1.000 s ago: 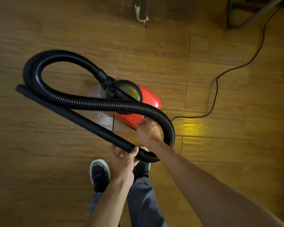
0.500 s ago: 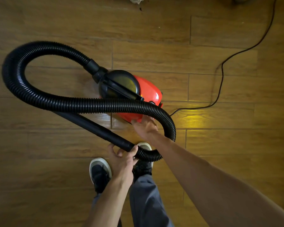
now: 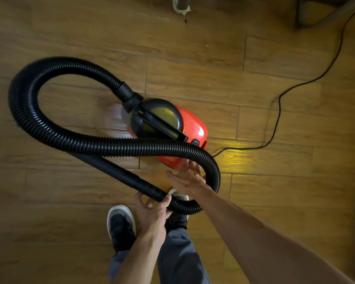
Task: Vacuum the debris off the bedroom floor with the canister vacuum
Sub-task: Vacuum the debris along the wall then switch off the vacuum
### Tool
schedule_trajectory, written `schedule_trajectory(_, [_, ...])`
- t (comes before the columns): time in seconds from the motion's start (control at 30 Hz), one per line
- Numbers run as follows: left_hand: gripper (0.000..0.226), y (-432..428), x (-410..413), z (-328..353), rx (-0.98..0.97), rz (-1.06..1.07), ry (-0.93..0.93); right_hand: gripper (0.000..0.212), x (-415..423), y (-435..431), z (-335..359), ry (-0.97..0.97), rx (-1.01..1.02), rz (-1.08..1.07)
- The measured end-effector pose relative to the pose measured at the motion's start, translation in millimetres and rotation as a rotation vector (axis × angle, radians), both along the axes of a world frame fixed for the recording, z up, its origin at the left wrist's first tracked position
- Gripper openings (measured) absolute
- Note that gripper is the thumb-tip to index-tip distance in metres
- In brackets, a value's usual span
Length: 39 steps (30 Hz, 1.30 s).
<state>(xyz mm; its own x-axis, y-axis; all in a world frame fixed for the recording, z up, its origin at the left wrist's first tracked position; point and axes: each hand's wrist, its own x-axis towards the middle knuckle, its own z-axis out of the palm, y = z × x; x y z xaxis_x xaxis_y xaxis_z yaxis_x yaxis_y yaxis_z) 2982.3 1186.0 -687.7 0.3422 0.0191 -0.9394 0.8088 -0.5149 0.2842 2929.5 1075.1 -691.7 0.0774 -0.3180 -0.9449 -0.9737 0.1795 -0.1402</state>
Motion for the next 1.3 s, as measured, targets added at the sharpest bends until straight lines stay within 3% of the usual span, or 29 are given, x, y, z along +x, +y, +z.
schedule_trajectory(0.13, [0.063,2,6,8,-0.018,0.017,0.028,0.059,8,13,16,0.006,-0.247,0.032])
schedule_trajectory(0.2, [0.059,5,7,13,-0.022,0.014,0.032,0.048,20,19,24,-0.082,-0.334,0.087])
schedule_trajectory(0.3, [0.057,8,8,18,-0.027,0.027,0.055,0.039,37,25,20,-0.26,-0.231,0.201])
schedule_trajectory(0.57, [0.056,22,21,27,-0.053,0.16,0.099,0.047,73,40,1,-0.317,-0.003,0.353])
schedule_trajectory(0.73, [0.06,40,38,26,-0.074,0.169,0.069,0.047,98,51,-3,-0.372,0.059,0.417])
schedule_trajectory(0.87, [0.061,55,54,26,-0.089,0.193,0.057,0.032,120,63,-2,-0.379,0.027,0.46])
schedule_trajectory(1.0, [0.074,74,73,34,-0.117,0.242,0.087,0.037,144,79,4,-0.357,0.018,0.473])
schedule_trajectory(1.2, [0.044,105,98,65,-0.278,0.343,0.177,0.034,179,104,31,-0.334,0.028,0.633])
schedule_trajectory(1.3, [0.042,116,108,78,-0.34,0.403,0.231,0.032,199,114,53,-0.326,0.031,0.811])
